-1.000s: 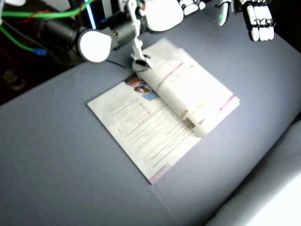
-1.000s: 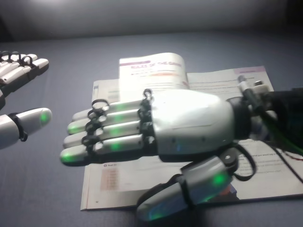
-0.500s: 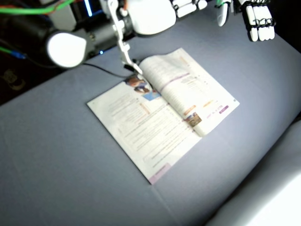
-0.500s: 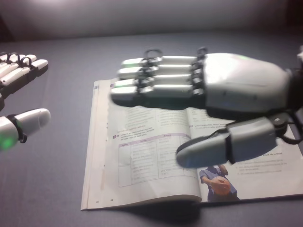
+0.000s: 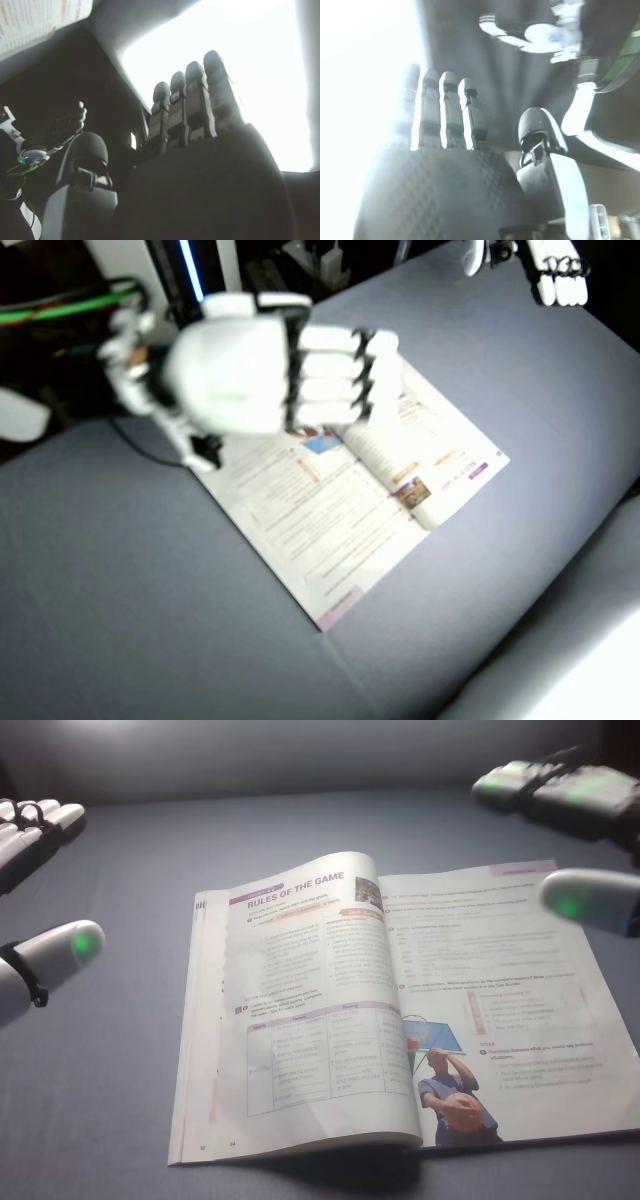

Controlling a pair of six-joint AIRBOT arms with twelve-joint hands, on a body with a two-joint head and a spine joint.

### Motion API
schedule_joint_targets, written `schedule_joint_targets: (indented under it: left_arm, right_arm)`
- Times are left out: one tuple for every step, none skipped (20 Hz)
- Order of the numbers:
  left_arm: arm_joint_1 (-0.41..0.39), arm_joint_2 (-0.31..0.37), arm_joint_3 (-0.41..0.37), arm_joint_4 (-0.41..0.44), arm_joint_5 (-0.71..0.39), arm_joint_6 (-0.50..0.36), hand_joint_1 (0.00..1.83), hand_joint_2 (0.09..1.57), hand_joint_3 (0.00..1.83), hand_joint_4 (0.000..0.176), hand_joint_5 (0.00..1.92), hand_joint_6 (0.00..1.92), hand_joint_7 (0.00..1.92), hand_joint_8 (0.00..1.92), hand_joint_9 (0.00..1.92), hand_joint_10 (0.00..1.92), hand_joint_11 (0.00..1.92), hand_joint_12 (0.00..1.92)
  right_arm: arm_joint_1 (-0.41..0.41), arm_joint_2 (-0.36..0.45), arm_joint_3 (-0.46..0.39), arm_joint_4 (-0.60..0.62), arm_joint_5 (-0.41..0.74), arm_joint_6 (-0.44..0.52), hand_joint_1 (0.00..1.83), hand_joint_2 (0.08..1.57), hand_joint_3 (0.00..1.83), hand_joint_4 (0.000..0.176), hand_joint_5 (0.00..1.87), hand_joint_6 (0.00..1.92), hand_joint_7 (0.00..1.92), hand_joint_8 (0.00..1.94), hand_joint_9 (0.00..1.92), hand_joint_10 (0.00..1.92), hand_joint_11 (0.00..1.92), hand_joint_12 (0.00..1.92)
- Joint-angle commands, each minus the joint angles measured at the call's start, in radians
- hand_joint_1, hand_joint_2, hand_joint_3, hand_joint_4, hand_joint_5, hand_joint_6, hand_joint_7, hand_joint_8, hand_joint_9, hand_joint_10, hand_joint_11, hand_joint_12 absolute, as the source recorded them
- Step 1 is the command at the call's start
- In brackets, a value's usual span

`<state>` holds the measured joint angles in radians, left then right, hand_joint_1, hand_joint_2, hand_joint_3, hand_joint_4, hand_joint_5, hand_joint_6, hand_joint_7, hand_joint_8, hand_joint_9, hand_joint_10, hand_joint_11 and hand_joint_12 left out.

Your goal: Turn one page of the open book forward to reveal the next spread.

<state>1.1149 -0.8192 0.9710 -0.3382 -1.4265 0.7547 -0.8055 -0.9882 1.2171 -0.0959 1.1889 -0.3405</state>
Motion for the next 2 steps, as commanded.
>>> schedule_joint_targets:
  left_arm:
    - [0.000,0.001,-0.002,0.000,-0.168,-0.019,0.00,1.31,0.00,0.000,0.16,0.01,0.13,0.01,0.08,0.00,0.01,0.11]
    - [0.002,0.001,-0.005,0.004,-0.193,-0.031,0.00,1.33,0.00,0.000,0.15,0.00,0.12,0.00,0.05,0.00,0.00,0.04]
  right_arm:
    - [-0.007,0.009,-0.006,0.063,0.204,0.000,0.13,1.34,0.00,0.000,0.21,0.00,0.22,0.00,0.18,0.00,0.00,0.37]
    - [-0.027,0.016,-0.011,0.102,0.248,-0.004,0.20,1.35,0.00,0.000,0.21,0.00,0.21,0.00,0.18,0.00,0.00,0.33]
